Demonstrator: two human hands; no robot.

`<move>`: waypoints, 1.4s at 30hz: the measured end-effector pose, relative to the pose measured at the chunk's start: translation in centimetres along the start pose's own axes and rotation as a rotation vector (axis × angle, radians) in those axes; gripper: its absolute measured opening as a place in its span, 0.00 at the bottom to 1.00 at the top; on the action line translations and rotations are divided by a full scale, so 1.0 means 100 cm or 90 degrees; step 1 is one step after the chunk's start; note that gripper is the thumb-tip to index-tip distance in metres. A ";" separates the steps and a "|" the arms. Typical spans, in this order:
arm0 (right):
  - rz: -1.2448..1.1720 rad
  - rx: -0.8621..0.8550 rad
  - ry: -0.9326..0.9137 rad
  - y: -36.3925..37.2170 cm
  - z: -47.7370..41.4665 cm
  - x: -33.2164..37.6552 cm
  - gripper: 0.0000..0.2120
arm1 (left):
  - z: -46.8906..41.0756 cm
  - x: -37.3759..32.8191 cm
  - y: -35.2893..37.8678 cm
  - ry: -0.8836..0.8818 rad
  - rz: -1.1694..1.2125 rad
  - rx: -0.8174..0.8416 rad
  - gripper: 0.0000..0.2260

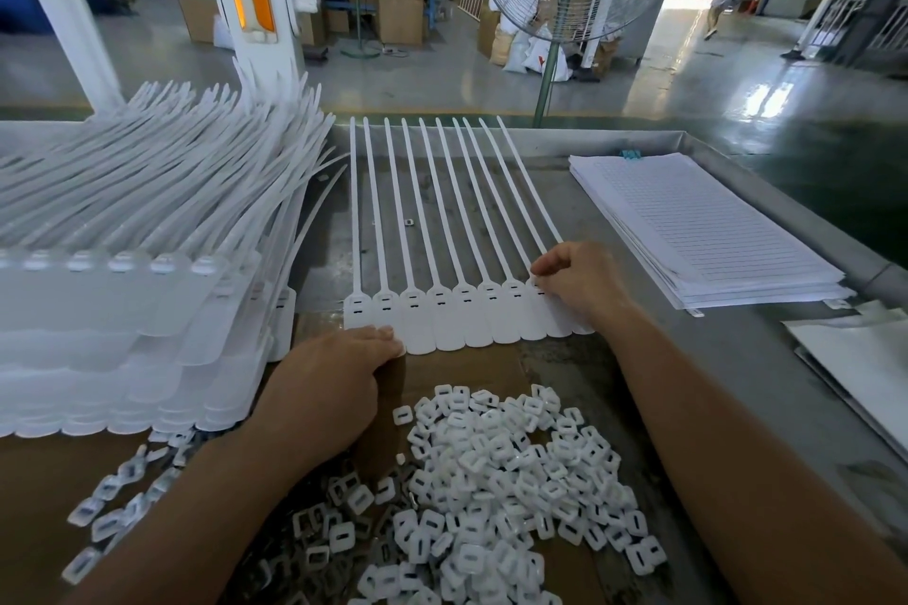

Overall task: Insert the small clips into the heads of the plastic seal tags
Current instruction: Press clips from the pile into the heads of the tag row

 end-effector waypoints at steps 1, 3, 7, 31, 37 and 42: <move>-0.003 0.000 -0.010 0.001 0.002 0.000 0.10 | 0.000 0.000 0.000 0.001 -0.002 0.002 0.24; -0.020 0.000 -0.019 0.003 0.005 -0.001 0.09 | 0.000 0.000 0.000 0.001 -0.001 0.004 0.24; -0.072 0.023 -0.016 0.001 0.009 -0.005 0.11 | 0.001 0.000 -0.001 -0.006 0.004 0.000 0.24; 0.394 0.391 -0.108 0.031 0.100 0.025 0.05 | -0.002 0.002 0.003 -0.008 -0.002 0.017 0.24; 0.279 0.396 -0.076 0.022 0.097 0.023 0.04 | -0.002 0.002 0.003 -0.006 -0.007 0.019 0.24; 0.137 0.343 -0.037 0.010 0.085 0.023 0.06 | -0.003 0.002 0.002 -0.007 -0.009 0.019 0.24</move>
Point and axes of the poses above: each hand's wrist, its own z-axis away from the middle knuckle, its own y-axis out of the palm, x = y × z, the point moved 9 cm from there along -z, towards the middle knuckle, and after that the axes turned 10 degrees about y, right-handed, at the moved point
